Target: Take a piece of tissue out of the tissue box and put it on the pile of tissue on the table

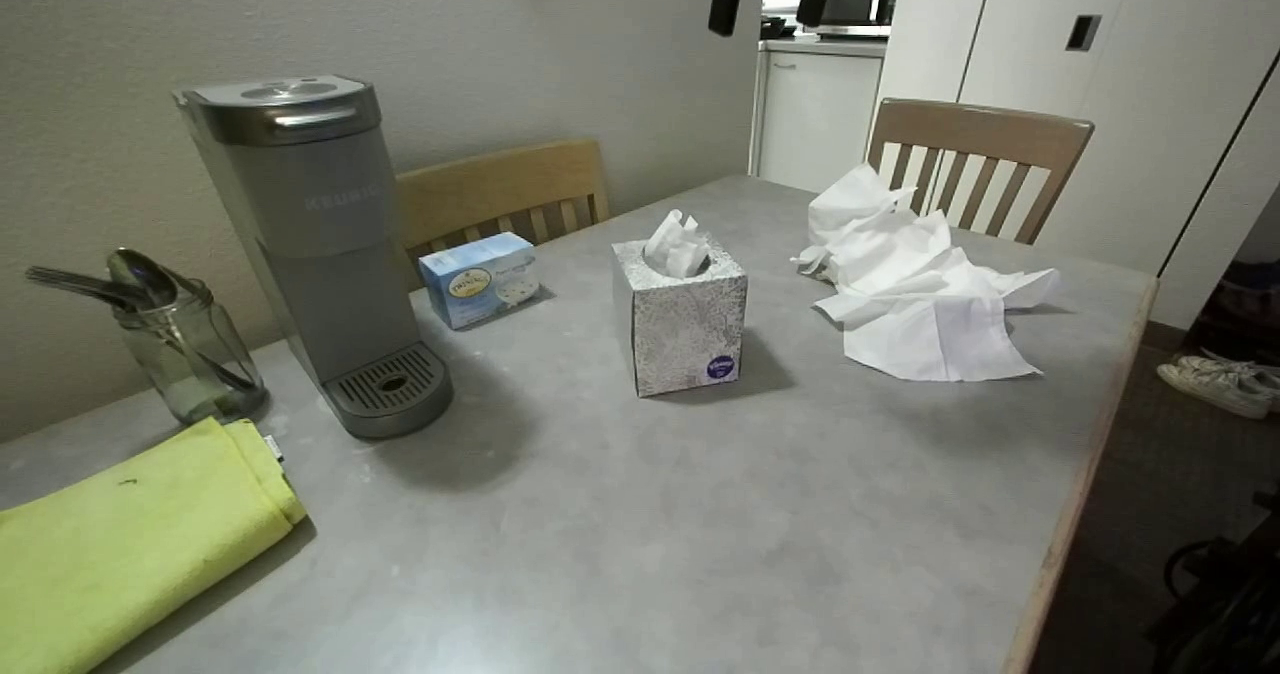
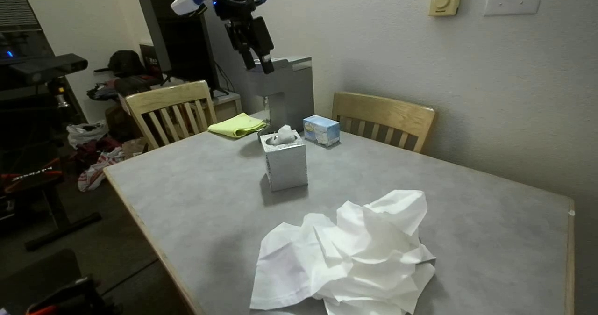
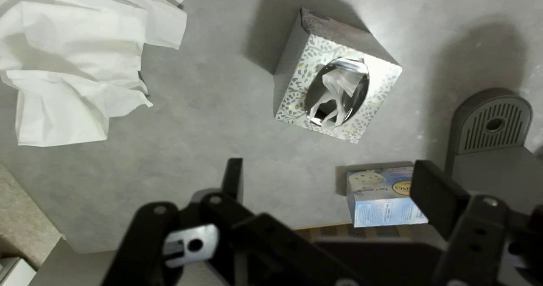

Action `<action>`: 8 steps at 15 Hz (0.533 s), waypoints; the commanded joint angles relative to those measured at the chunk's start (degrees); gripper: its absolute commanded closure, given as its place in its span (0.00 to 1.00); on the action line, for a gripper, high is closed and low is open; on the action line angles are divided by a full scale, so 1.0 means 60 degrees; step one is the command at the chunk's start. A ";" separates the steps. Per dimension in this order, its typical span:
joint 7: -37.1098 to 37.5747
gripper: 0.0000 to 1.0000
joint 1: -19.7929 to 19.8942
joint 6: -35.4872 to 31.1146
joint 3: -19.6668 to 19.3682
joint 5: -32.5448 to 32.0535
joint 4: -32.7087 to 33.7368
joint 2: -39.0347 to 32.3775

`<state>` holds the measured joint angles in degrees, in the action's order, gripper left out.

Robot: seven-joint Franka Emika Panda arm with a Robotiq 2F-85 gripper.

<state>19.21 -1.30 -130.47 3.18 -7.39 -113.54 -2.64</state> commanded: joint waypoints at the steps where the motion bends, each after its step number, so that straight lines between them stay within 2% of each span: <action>1: 0.0506 0.00 -0.0089 -0.0830 -0.0126 -0.0189 -0.0193 -0.0221; 8: 0.0037 0.00 -0.0192 -0.1516 -0.0080 0.0594 0.0417 -0.1632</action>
<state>21.44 -1.50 -137.84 3.16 -5.80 -113.70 -8.42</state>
